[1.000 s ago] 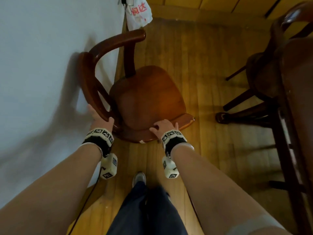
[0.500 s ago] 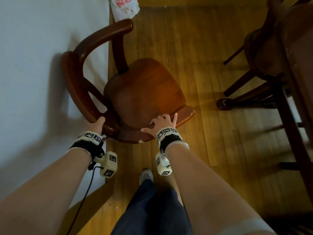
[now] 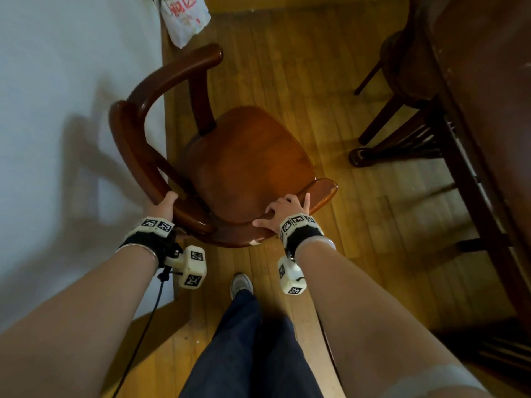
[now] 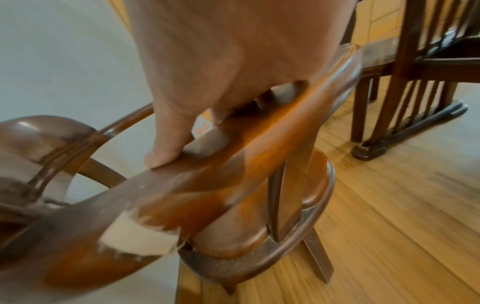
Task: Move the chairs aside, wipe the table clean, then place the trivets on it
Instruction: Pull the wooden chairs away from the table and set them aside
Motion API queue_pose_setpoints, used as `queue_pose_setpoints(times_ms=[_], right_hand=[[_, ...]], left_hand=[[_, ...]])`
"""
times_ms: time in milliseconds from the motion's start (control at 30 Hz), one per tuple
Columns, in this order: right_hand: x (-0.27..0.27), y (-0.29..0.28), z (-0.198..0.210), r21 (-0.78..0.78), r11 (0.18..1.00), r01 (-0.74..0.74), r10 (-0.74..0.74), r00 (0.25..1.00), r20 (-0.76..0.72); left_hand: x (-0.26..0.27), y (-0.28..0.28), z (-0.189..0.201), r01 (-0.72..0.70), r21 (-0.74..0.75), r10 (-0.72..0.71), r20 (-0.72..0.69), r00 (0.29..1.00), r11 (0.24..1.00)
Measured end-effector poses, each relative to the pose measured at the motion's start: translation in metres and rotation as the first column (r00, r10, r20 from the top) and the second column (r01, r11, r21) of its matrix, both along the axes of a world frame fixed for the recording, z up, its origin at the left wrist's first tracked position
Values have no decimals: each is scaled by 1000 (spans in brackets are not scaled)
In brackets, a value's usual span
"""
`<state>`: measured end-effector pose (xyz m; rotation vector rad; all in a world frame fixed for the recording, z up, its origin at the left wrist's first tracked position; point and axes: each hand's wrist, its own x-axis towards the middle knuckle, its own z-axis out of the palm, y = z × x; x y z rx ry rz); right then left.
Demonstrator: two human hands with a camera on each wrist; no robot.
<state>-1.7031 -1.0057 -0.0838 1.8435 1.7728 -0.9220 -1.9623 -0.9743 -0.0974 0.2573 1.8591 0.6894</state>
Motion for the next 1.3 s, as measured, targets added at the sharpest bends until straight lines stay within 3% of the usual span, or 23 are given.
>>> queue_pose_setpoints(times_ms=[300,967,1167,1300], right_hand=[[55,-74,9,-41,997,65,-65,998,10],[155,-196,16,-65,956,285,-277,954,114],[139,-209,21,-106,925,366,-357,929,98],[93,-195,28,-259,847,464,-477,879,17]], left_hand=[[65,-74,39,83,-14,-82,64,995,996],[180,-177,51,337,-128,-310,195,931,933],[163,-164,60,384,-137,-342,253,905,913],[148,-134,70,397,-93,-377,176,909,913]])
